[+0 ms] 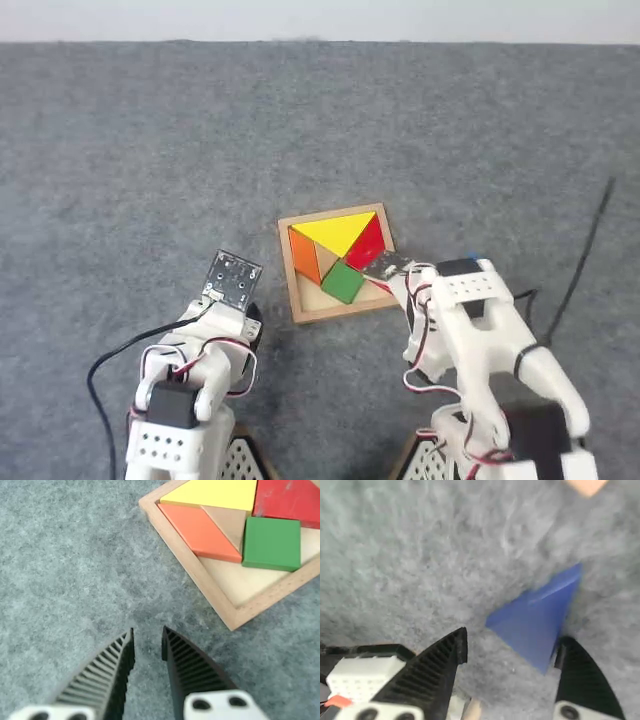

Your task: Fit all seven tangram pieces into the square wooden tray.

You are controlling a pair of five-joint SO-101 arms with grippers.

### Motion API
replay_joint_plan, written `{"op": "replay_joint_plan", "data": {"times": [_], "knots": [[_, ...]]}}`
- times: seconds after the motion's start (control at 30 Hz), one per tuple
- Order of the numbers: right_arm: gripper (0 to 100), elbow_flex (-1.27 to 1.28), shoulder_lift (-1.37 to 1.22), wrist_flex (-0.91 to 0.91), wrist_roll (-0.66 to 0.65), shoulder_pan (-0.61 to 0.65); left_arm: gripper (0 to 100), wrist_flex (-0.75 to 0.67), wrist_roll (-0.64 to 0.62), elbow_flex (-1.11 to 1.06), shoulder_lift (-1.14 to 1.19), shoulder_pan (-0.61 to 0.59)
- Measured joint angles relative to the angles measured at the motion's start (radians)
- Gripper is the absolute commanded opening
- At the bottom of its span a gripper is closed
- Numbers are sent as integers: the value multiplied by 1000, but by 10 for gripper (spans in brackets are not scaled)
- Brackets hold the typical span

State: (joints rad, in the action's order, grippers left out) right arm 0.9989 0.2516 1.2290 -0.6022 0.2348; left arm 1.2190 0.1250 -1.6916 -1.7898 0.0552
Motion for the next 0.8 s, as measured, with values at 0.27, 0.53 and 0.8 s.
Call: {"op": "replay_joint_plan", "data": {"times": [0.27, 0.53, 0.8], "knots": [[218, -68, -118, -46, 46, -8, 88, 0, 0, 0, 0, 0], [151, -83, -103, -66, 46, -18, 88, 0, 0, 0, 0, 0], [151, -124, -80, -46, 84, -20, 88, 0, 0, 0, 0, 0]]}}
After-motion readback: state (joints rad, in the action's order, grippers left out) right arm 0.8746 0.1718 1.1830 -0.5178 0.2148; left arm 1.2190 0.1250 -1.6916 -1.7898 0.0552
